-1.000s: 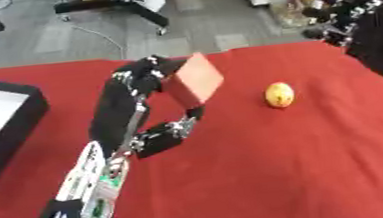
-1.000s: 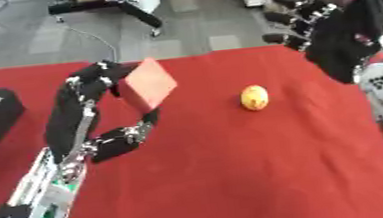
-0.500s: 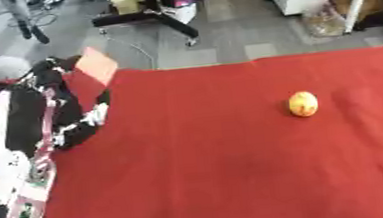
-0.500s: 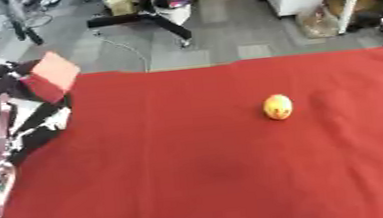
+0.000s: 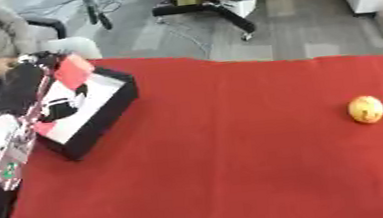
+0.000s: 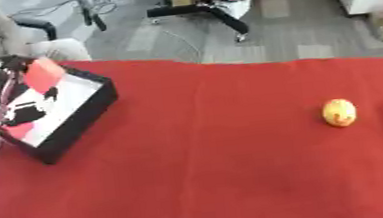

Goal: Pick up the objects with one hand, pass them to the other hand, and then place them into the box on the other side of the table.

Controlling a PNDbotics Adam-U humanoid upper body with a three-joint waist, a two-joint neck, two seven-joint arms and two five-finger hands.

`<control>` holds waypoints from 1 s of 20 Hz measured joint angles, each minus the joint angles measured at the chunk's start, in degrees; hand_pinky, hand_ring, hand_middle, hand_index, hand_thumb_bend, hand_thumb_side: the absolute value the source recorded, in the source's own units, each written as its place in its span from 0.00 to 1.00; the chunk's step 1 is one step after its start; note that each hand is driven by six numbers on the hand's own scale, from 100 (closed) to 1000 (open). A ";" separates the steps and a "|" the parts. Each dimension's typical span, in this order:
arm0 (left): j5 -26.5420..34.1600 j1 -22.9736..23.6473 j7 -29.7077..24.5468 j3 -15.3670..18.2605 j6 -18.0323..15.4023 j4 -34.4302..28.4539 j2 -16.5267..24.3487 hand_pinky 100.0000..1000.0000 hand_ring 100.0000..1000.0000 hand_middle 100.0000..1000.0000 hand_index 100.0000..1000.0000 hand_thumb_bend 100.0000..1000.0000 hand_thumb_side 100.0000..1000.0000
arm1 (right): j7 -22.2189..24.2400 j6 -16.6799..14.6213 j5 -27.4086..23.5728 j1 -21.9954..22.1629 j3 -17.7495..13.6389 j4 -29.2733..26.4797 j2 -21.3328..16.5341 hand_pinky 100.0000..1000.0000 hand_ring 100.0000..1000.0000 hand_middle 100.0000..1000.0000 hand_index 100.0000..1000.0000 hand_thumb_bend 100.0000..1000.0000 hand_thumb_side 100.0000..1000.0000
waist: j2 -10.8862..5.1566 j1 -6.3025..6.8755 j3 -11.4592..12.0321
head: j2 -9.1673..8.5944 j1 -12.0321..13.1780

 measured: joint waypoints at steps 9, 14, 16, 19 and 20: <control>-2.18 -2.42 -8.92 0.62 -2.83 9.73 2.47 0.80 0.73 0.83 0.97 0.84 0.78 | 2.43 -1.40 4.56 0.31 0.85 0.00 1.82 0.71 0.91 0.95 0.84 0.00 0.75 | 0.00 0.00 -0.98 | -0.02 0.34; -1.42 -1.58 -9.43 2.40 -2.36 3.10 2.53 0.71 0.67 0.78 0.93 0.77 0.69 | 2.75 -1.82 5.46 0.52 0.83 0.00 1.84 0.71 0.91 0.95 0.84 0.00 0.77 | 0.00 0.00 -0.92 | -0.06 -0.52; 0.39 -0.50 -7.47 3.84 -1.20 -1.47 2.42 0.65 0.61 0.71 0.89 0.66 0.63 | 2.70 -2.17 5.86 0.77 0.62 0.00 1.84 0.72 0.91 0.95 0.84 0.00 0.72 | 0.00 -0.01 -0.78 | -0.07 -1.28; 6.81 2.20 -2.65 5.92 0.03 -10.33 0.65 0.58 0.56 0.64 0.83 0.55 0.60 | 2.07 -3.46 7.23 2.36 -0.52 0.00 1.24 0.72 0.92 0.95 0.85 0.00 0.70 | 0.00 -0.02 -0.22 | -0.06 -3.36; 9.78 3.39 -0.87 6.49 0.07 -13.54 -0.40 0.56 0.54 0.61 0.81 0.51 0.59 | 1.64 -3.98 8.08 3.24 -1.04 0.00 0.54 0.72 0.92 0.95 0.85 0.00 0.68 | 0.00 -0.02 0.00 | -0.06 -4.32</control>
